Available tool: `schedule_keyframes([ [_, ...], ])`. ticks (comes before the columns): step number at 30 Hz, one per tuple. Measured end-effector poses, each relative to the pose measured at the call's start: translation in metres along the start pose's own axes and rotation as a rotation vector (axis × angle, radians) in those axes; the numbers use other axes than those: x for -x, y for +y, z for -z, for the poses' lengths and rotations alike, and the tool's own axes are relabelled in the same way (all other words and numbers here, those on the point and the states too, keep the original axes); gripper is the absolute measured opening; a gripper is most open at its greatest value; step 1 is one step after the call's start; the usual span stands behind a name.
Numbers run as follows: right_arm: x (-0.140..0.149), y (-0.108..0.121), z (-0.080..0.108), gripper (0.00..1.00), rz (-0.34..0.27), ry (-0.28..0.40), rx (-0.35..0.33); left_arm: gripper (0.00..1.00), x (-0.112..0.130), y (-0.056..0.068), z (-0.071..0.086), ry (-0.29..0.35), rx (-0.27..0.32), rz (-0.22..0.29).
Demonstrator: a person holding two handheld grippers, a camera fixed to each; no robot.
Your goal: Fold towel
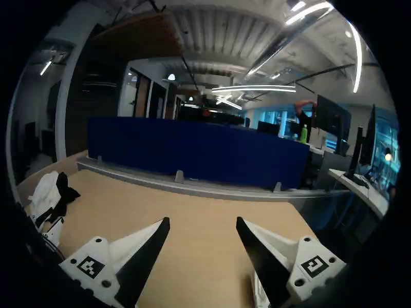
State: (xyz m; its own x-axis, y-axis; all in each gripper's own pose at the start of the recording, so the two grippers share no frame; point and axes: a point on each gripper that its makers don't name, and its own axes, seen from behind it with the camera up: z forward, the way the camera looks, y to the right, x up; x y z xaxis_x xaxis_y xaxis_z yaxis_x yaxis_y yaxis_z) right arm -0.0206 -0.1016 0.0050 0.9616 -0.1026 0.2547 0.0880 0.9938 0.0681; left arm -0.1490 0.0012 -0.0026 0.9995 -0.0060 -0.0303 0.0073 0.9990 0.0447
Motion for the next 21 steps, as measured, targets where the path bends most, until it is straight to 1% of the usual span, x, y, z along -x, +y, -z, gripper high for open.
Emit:
schedule_keyframes([
  [5,-0.018,0.011,0.005,1.0,-0.022,0.039,0.004,0.95,-0.001,0.0,-0.001,-0.001,0.0,-0.004],
  [9,-0.037,0.024,0.011,1.0,-0.044,0.088,0.009,0.95,-0.001,0.001,-0.001,0.0,0.0,-0.002],
  [14,-0.053,0.044,0.017,1.0,-0.071,0.137,0.027,0.95,-0.001,0.001,-0.002,0.0,0.0,-0.003],
  [17,-0.058,0.056,0.02,1.0,-0.083,0.168,0.033,0.95,-0.001,0.001,-0.001,0.0,0.0,-0.002],
  [21,-0.05,0.072,0.022,1.0,-0.104,0.189,0.04,0.95,0.0,0.001,-0.001,0.0,-0.001,-0.002],
])
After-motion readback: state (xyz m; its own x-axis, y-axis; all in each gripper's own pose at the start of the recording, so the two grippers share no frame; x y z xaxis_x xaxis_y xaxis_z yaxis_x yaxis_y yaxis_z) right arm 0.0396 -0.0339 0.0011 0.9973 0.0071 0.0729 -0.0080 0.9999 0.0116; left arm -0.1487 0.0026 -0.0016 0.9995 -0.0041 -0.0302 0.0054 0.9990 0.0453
